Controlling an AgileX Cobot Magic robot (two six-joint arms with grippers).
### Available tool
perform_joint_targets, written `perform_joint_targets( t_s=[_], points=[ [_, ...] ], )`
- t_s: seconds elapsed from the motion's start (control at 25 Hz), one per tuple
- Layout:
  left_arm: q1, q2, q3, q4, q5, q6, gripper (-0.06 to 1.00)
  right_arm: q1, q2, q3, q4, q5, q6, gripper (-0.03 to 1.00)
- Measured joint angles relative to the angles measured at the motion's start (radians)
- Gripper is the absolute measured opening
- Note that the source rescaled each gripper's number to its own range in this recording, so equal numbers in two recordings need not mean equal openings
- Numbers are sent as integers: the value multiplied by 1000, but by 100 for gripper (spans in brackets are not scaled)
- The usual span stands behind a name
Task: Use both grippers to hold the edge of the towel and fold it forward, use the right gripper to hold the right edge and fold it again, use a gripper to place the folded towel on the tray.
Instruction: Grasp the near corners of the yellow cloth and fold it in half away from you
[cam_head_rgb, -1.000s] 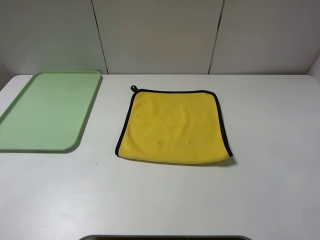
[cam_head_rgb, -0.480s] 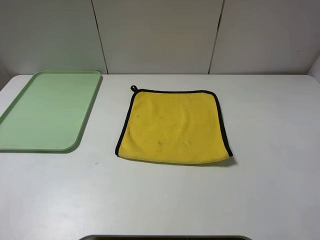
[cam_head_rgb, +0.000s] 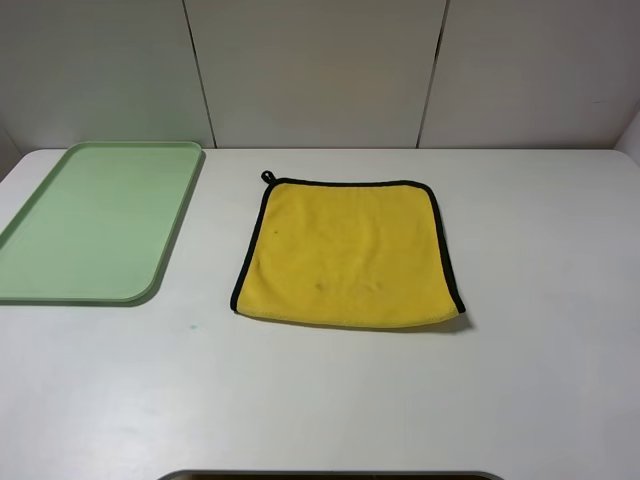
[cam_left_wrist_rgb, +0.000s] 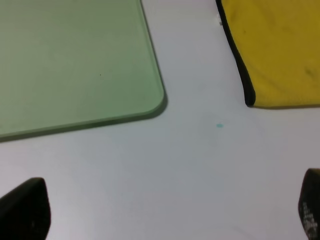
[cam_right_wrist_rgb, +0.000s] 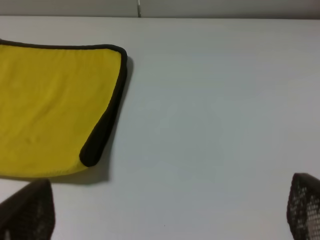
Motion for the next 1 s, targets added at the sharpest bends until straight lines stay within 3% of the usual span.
perform_joint_targets(
  t_s=[0.68, 1.0],
  points=[
    [0, 0, 0, 0, 0, 0, 100, 0, 0, 0, 0, 0, 0, 100],
    [-14, 87, 0, 0, 0, 4, 100, 0, 43, 1, 0, 0, -67, 100]
  ],
)
